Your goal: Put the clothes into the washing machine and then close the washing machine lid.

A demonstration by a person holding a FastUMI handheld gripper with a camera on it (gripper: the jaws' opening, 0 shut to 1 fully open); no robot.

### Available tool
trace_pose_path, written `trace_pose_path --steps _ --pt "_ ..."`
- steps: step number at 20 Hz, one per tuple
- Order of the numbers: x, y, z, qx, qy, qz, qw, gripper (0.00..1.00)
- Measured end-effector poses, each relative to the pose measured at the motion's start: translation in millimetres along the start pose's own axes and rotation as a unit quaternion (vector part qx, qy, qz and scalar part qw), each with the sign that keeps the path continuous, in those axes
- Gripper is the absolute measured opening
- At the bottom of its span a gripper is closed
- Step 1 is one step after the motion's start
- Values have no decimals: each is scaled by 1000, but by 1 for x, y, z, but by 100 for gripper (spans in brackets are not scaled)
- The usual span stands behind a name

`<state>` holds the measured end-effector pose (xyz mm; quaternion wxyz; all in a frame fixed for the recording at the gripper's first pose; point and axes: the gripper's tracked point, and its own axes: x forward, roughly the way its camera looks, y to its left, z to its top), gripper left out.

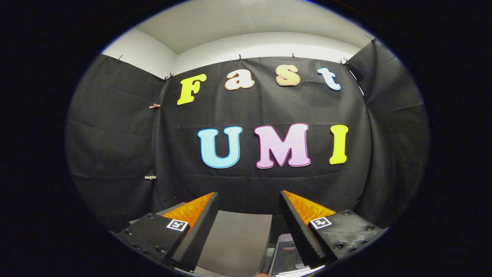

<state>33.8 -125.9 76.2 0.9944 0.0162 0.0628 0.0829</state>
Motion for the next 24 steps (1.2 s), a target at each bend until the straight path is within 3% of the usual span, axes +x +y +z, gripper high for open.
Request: trace_pose_path --steps 24 --pt "-2 -5 8 7 -6 3 1000 99"
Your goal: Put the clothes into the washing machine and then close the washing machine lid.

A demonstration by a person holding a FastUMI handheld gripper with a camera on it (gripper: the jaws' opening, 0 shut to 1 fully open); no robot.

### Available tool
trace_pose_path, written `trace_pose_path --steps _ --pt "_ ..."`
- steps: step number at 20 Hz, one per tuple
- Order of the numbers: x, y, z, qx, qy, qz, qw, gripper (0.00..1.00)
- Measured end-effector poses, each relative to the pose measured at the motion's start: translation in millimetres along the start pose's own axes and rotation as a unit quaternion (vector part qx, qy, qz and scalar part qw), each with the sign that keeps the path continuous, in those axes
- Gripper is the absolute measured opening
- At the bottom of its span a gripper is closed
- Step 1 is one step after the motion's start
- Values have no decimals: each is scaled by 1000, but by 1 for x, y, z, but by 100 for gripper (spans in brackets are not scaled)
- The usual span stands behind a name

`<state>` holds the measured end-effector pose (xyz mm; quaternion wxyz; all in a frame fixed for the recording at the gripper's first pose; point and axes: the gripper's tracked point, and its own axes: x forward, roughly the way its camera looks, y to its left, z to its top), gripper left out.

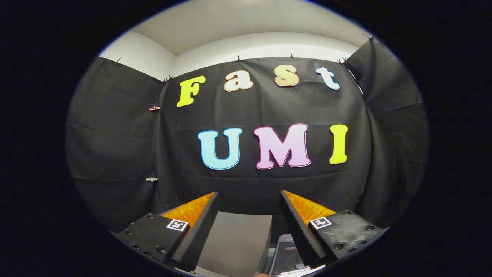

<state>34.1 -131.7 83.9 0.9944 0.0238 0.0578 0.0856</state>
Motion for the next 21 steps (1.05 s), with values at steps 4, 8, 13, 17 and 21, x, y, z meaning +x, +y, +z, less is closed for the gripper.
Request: trace_pose_path --steps 4,8,13,17,21 --pt "-1 -1 0 -4 -3 2 1000 99" --pt "-3 -4 -2 -15 -4 5 1000 99" --pt "-6 -4 -3 -15 -4 7 1000 99" --pt "-6 -2 -1 -19 -8 10 1000 99" --pt "-7 1 -1 -21 -9 13 1000 99"
